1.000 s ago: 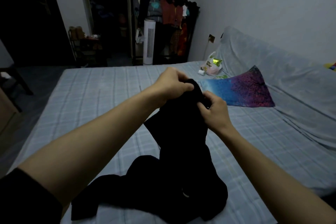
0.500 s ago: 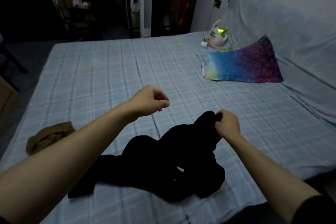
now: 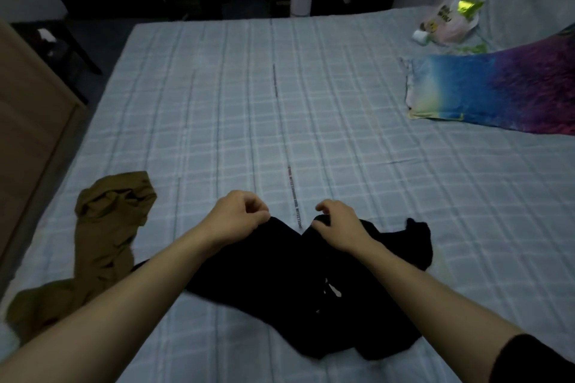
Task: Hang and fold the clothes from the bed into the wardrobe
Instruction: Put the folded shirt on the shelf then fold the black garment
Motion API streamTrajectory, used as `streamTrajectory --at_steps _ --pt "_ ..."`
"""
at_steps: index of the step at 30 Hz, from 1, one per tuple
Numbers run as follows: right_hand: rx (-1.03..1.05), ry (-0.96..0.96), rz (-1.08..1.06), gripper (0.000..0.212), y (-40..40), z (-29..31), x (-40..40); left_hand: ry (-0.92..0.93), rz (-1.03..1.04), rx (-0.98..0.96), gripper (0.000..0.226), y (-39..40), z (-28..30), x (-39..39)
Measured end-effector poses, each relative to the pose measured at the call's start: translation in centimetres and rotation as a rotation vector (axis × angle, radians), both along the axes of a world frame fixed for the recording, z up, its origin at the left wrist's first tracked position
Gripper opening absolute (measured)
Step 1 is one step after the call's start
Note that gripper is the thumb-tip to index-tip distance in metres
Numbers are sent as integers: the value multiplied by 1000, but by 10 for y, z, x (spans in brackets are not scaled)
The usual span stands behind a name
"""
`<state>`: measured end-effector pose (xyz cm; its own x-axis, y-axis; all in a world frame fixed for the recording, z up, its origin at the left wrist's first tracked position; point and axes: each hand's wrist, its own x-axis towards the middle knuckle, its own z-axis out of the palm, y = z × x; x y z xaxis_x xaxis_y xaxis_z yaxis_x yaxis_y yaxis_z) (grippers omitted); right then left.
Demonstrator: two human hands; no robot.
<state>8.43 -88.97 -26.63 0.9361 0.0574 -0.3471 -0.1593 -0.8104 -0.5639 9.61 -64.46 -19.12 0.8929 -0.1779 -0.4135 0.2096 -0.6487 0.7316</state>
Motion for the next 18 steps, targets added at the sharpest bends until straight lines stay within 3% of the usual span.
streamTrajectory --at_steps 7,15,18 --pt "-99 140 231 54 57 -63 20 75 53 114 4 48 -87 6" --pt "-485 356 165 74 102 -133 35 160 15 102 2 90 -162 24" --pt "-627 331 225 53 106 -152 40 174 26 88 4 100 -181 43"
